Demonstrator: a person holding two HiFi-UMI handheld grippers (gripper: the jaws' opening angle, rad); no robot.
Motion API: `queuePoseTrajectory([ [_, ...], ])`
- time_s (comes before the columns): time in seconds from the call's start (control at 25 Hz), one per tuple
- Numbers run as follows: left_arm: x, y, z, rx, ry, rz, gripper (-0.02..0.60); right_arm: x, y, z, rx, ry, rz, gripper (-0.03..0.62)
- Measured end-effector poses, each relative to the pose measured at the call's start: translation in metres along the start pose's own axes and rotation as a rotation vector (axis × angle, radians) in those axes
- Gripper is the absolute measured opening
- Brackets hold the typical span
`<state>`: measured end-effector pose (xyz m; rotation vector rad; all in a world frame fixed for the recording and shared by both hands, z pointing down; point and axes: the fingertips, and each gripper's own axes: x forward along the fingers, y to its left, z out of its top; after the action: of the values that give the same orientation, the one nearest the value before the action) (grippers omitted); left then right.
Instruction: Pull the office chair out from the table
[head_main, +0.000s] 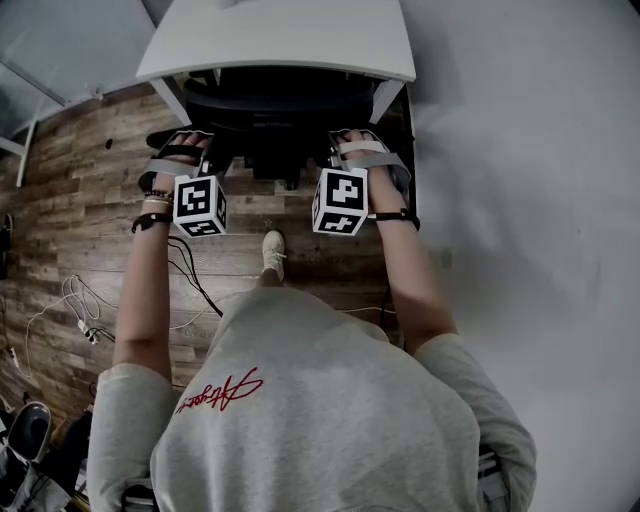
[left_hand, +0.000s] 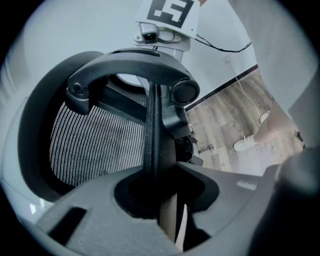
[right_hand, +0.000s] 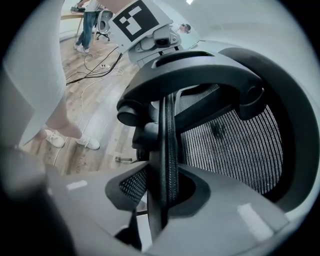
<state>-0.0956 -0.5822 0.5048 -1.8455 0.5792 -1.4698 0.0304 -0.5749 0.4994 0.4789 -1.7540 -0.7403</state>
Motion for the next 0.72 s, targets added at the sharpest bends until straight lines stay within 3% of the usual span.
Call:
queuePoseTrajectory([
  [0.32,-0.021,-0.023,0.007,0.004,-0.001,0.012,0.097,-0.017,0.027,0.008,0.0,0.001,-0.003,0.098],
  [0.72,-0.024,-0.019,0.009,-0.004,0.005,0.008,0.097,-0.021,0.022,0.006,-0.001,0.002,0.01,0.098],
])
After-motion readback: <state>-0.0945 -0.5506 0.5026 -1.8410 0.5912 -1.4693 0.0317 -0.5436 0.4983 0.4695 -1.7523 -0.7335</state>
